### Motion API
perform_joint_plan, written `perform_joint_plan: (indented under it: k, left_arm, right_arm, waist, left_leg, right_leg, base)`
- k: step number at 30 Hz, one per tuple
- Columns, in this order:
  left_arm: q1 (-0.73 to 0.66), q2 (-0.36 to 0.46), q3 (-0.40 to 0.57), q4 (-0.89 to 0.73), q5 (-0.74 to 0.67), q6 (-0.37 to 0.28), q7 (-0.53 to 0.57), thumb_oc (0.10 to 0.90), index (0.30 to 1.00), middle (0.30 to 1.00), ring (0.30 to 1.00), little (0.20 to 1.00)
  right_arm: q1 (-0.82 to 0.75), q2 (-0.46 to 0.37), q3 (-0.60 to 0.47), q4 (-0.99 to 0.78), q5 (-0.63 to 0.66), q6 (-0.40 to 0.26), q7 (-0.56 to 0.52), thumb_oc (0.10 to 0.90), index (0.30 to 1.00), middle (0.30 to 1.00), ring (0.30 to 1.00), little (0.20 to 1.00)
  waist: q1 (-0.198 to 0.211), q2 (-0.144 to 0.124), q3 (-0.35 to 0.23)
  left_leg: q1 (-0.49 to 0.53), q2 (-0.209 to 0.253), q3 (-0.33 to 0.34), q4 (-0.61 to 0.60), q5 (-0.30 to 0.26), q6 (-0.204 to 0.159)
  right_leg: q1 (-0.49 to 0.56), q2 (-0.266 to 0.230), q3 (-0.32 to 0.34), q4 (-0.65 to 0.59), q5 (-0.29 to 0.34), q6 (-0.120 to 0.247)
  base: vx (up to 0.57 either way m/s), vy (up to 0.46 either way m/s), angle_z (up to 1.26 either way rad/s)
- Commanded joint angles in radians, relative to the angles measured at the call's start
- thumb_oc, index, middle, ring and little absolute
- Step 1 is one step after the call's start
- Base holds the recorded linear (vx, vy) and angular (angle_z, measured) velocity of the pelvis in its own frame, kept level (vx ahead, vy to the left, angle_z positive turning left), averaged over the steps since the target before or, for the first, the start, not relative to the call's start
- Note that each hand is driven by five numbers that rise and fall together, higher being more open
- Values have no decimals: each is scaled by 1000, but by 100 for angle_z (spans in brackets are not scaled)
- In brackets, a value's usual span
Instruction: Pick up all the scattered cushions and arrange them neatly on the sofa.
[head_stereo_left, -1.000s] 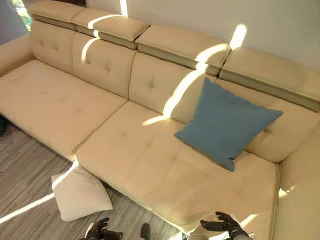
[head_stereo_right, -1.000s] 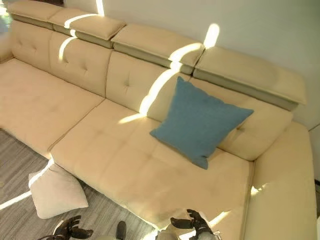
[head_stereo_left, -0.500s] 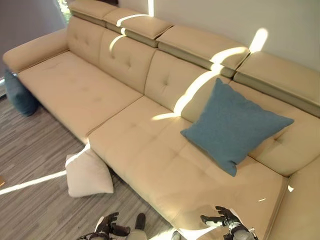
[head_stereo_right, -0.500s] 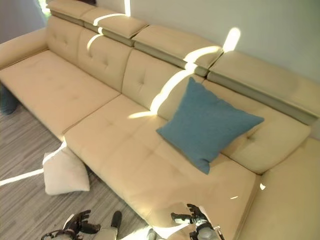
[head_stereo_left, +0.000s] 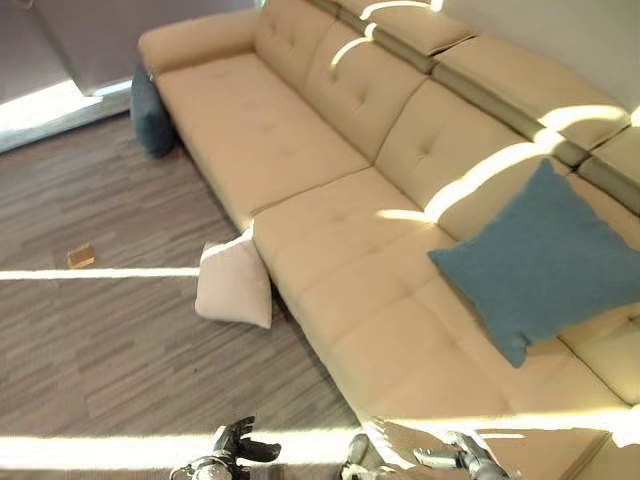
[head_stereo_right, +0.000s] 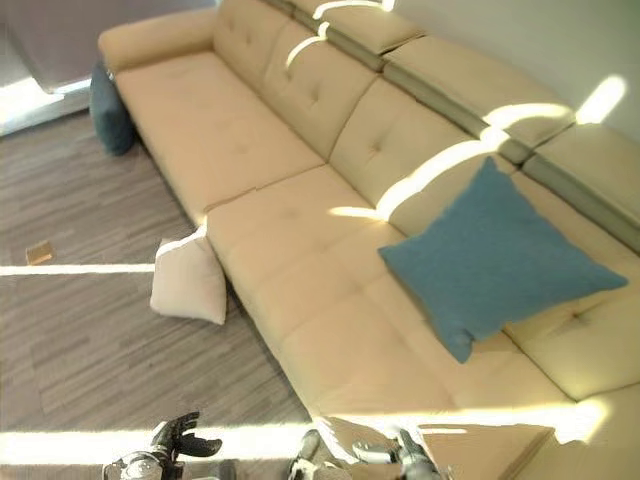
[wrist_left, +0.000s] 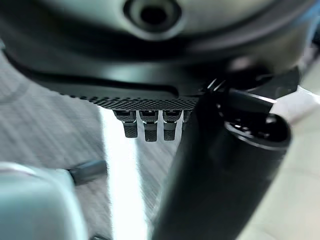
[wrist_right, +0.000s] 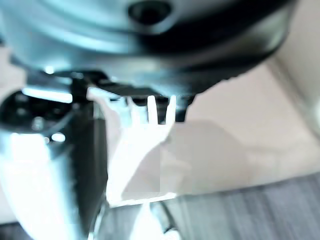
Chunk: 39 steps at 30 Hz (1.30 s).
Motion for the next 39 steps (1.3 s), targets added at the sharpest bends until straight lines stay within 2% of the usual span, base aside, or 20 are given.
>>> perform_joint_plan:
  k: [1,2,3,4,6,8,10,14,16,17,18,21,23,25,28,30,34,35,36,39]
  left_arm:
    - [-5,92,40,3,11,-26,16,800,900,900,900,900]
    - [-5,92,40,3,11,-26,16,800,900,900,900,900]
    - [-2,103,44,7,8,-29,21,800,900,900,900,900]
    - [-2,103,44,7,8,-29,20,800,900,900,900,900]
    - [-9,110,41,6,2,-31,24,800,900,900,900,900]
    - [-9,110,41,6,2,-31,24,800,900,900,900,900]
    - [-20,116,28,9,3,-33,27,800,900,900,900,900]
    - [-22,113,38,1,-21,-35,24,800,900,900,900,900]
    - [-23,104,49,1,-45,-37,29,800,900,900,900,900]
    - [-14,98,68,3,-59,-32,29,800,900,900,900,900]
    - [-6,99,75,6,-57,-30,28,800,900,900,900,900]
    - [6,107,80,18,-39,-25,30,800,900,900,900,900]
    - [6,114,76,7,-47,-24,25,800,900,900,900,900]
    - [9,116,73,3,-44,-20,16,800,900,900,900,900]
    - [20,118,70,17,-18,-13,14,800,900,900,900,900]
    - [23,127,69,14,-11,-13,11,800,900,900,900,900]
    - [13,141,63,-8,-15,-15,8,800,900,900,900,900]
    - [1,155,63,-17,-19,-13,12,800,900,900,900,900]
    - [-4,159,63,-19,-19,-15,14,800,900,900,900,900]
    - [-6,164,66,-24,-21,-17,19,800,900,900,900,900]
  right_arm:
    - [-47,16,8,-39,-14,-20,-18,800,900,900,900,900]
    - [-47,17,8,-39,-14,-20,-18,800,900,900,900,900]
    - [-41,22,6,-56,-11,-23,-16,800,900,900,900,900]
    - [-42,22,6,-56,-11,-23,-16,800,900,900,900,900]
    - [-24,25,-3,-45,17,-24,-17,800,900,900,900,900]
    - [-24,25,-2,-45,17,-24,-17,800,900,900,900,900]
    - [-11,26,-1,-28,33,-23,-8,800,900,900,900,900]
    - [-6,22,0,-33,31,-24,-5,800,900,900,900,900]
    - [-5,10,-13,-44,32,-26,-12,800,900,900,900,900]
    - [-3,9,-16,-39,28,-17,-15,800,900,900,900,900]
    - [-1,8,-15,-31,24,-14,-17,800,900,900,900,900]
    - [5,17,-16,-13,21,-12,-21,800,900,900,900,900]
    - [18,22,-20,-5,18,-5,-22,800,900,900,900,900]
    - [28,29,-22,11,15,3,-18,800,900,900,900,900]
    - [39,45,-31,22,12,5,-14,800,900,900,900,900]
    - [37,58,-24,14,11,2,-14,800,900,900,900,900]
    - [23,67,-8,-8,5,1,-6,800,900,900,900,900]
    - [4,74,10,-32,-1,-1,-1,800,900,900,900,900]
    - [-2,75,15,-43,-1,-3,-1,800,900,900,900,900]
    - [-2,75,21,-64,-4,-7,-2,800,900,900,900,900]
  waist:
    - [39,-58,16]
    - [39,-58,16]
    - [23,-58,15]
    - [23,-58,12]
    - [11,-63,1]
    - [11,-63,1]
    - [10,-71,-9]
    - [11,-79,-6]
    - [7,-82,12]
    - [-4,-79,13]
    - [-4,-77,7]
    - [4,-87,-7]
    - [2,-93,-8]
    - [5,-86,-15]
    - [-4,-87,-29]
    - [3,-99,-33]
    - [12,-102,-27]
    - [8,-94,-12]
    - [4,-87,-6]
    - [-3,-73,1]
  left_leg:
    - [-41,-68,-108,0,-60,18]
    - [-41,-68,-108,0,-60,18]
    - [-35,-78,-151,-25,-45,25]
    - [-39,-79,-152,-25,-43,26]
    - [-44,-95,-213,-29,-31,30]
    - [-43,-95,-214,-29,-31,30]
    - [-51,-111,-271,-32,-23,16]
    - [-74,-127,-278,23,-46,8]
    - [-110,-115,-205,94,-66,-6]
    - [-120,-53,-57,106,-66,-10]
    - [-113,-33,-15,93,-60,-10]
    - [-120,-22,14,68,-30,-7]
    - [-151,1,79,60,5,-10]
    - [-149,11,101,36,9,-10]
    - [-130,0,77,21,4,-4]
    - [-123,-22,53,43,-25,17]
    - [-106,-44,39,48,-47,45]
    - [-86,-50,24,34,-51,60]
    - [-76,-51,16,29,-54,65]
    - [-41,-54,3,15,-65,71]
  right_leg:
    - [1,-32,210,1,-60,125]
    - [0,-33,210,2,-61,125]
    - [-24,11,358,24,-74,135]
    - [-28,10,357,23,-72,135]
    - [-9,67,510,14,-89,134]
    - [-8,67,509,14,-90,134]
    - [27,79,512,-23,-96,115]
    - [54,66,475,-63,-85,114]
    - [81,47,432,-90,-85,117]
    - [104,31,383,-109,-87,121]
    - [118,30,366,-122,-86,121]
    - [134,26,329,-132,-86,123]
    - [136,14,286,-130,-94,123]
    - [150,12,255,-119,-115,116]
    - [161,6,237,-84,-140,115]
    - [164,-13,262,-19,-157,120]
    - [134,-43,292,108,-133,135]
    - [74,-60,321,234,-86,143]
    - [44,-57,341,283,-77,147]
    - [-7,-40,376,348,-85,140]
  base:
    - [-107,59,27]
    - [-1,42,27]
    - [16,27,49]
    - [55,30,110]
    - [85,-8,117]
    - [71,-40,87]
    - [133,-100,99]
    - [81,-79,80]
    - [6,-27,112]
    - [23,3,85]
    - [28,16,109]
    - [119,7,77]
    - [46,28,94]
    - [119,89,94]
    - [211,134,28]
    - [273,237,52]
    - [174,214,15]
    - [133,197,14]
    - [193,256,5]
    - [197,138,2]
